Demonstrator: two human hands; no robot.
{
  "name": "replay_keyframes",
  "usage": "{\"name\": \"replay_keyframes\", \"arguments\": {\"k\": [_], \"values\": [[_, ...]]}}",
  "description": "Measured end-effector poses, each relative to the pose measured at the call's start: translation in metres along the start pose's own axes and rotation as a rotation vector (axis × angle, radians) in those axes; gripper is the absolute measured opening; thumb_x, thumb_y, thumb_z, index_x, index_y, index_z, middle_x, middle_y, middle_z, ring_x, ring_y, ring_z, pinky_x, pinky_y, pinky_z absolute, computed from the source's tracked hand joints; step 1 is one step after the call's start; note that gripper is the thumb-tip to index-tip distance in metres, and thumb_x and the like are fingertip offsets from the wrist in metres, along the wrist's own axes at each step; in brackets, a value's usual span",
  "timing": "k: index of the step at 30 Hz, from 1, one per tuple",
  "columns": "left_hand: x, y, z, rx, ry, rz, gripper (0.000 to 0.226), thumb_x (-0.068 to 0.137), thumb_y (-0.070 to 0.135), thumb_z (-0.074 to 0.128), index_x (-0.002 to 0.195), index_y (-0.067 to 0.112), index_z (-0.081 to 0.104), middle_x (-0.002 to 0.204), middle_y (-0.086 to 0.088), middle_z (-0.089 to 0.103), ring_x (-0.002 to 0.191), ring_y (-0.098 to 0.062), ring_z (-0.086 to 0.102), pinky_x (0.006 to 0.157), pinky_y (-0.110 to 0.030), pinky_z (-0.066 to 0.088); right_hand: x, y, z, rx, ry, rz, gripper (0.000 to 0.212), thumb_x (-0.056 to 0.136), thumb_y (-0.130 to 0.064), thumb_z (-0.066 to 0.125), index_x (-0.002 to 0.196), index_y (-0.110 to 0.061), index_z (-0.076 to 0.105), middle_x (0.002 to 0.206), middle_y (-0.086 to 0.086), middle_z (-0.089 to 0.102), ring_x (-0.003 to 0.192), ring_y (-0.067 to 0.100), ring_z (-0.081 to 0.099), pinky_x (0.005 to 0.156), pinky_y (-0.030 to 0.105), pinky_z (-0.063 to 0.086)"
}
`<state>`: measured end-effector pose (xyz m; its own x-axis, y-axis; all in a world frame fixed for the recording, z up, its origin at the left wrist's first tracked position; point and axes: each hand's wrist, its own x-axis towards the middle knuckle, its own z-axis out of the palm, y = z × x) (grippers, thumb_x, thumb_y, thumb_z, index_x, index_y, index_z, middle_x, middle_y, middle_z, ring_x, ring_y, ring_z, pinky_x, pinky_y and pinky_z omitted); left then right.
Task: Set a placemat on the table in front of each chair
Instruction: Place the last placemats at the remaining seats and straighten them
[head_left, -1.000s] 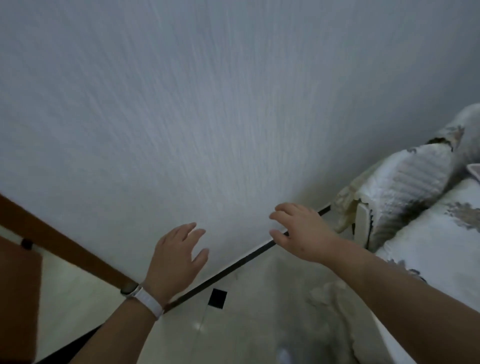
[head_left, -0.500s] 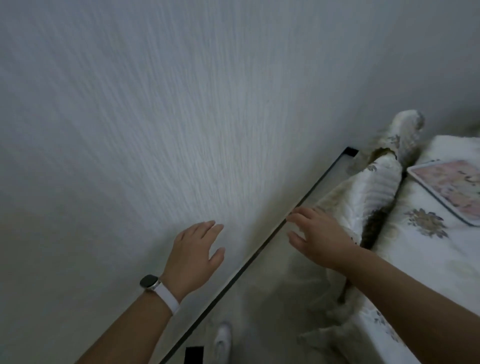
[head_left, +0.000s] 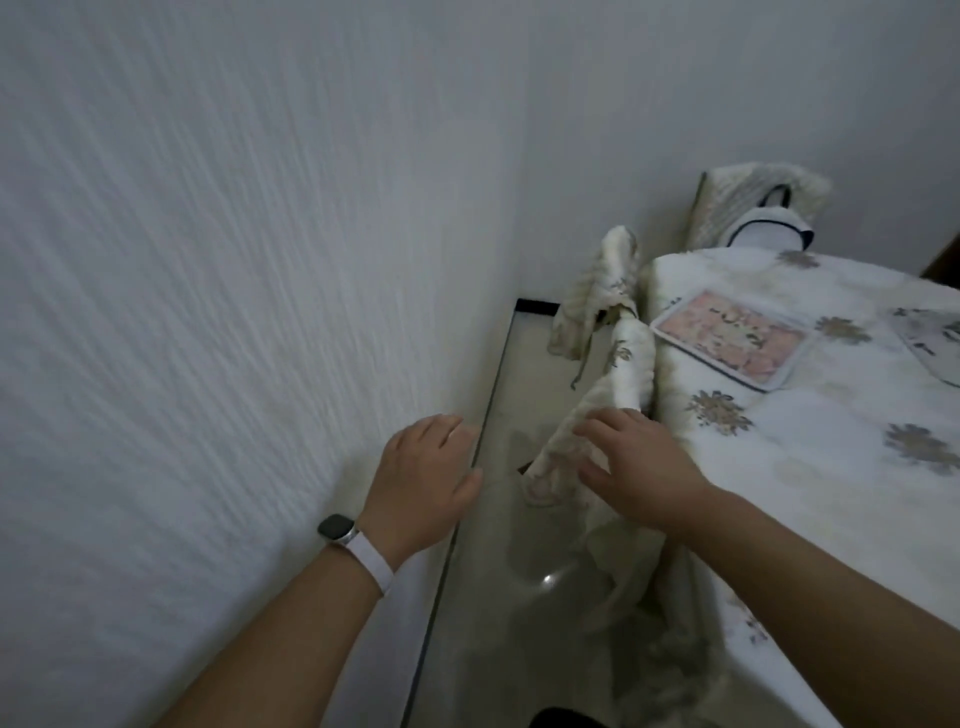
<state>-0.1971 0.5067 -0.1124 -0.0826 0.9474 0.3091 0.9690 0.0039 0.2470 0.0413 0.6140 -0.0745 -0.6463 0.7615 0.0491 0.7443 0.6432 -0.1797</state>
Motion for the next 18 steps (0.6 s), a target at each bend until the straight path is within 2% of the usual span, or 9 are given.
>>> {"name": "replay_keyframes", "arguments": {"k": [3,10,12,16,18], "values": [[0.039,-0.003,0.014,-0.031,-0.026,0.080,0.048,0.084,0.041,0.050,0.125,0.018,0.061,0.128,-0.006,0.061,0.117,-0.027,0.056,0.097,-0.042,0.043,0.005,0.021,-0.006,-0.017,0.029,0.097,0.044,0.094,-0.048,0.048,0.132,-0.028,0.055,0.136,-0.006,0.054,0.122,0.019,0.050,0.100,0.039,0.044],[0.132,0.002,0.070,-0.026,-0.101,0.231,0.045,0.086,0.042,0.051,0.125,0.019,0.059,0.126,-0.004,0.062,0.114,-0.026,0.057,0.095,-0.043,0.045,0.049,0.100,0.015,-0.031,0.035,0.330,0.042,0.094,-0.046,0.044,0.129,-0.027,0.055,0.134,-0.007,0.055,0.119,0.020,0.050,0.097,0.038,0.045],[0.162,-0.001,0.083,-0.018,-0.116,0.245,0.044,0.089,0.041,0.050,0.126,0.019,0.059,0.126,-0.004,0.062,0.113,-0.025,0.058,0.096,-0.043,0.044,0.075,0.121,0.023,-0.028,0.026,0.370,0.043,0.093,-0.047,0.041,0.129,-0.027,0.054,0.132,-0.006,0.055,0.116,0.021,0.051,0.095,0.039,0.046],[0.236,-0.008,0.102,0.002,-0.172,0.270,0.042,0.093,0.040,0.043,0.127,0.021,0.058,0.129,-0.003,0.061,0.115,-0.022,0.056,0.099,-0.043,0.041,0.133,0.165,0.024,0.003,0.044,0.435,0.046,0.094,-0.046,0.040,0.133,-0.023,0.052,0.137,-0.001,0.052,0.122,0.024,0.048,0.100,0.043,0.043],[0.255,-0.012,0.097,0.030,-0.156,0.286,0.045,0.093,0.042,0.039,0.127,0.019,0.060,0.130,-0.005,0.061,0.115,-0.023,0.056,0.099,-0.043,0.040,0.150,0.168,0.021,-0.014,0.038,0.403,0.047,0.095,-0.046,0.039,0.133,-0.022,0.052,0.138,0.000,0.052,0.123,0.024,0.048,0.098,0.042,0.044]]}}
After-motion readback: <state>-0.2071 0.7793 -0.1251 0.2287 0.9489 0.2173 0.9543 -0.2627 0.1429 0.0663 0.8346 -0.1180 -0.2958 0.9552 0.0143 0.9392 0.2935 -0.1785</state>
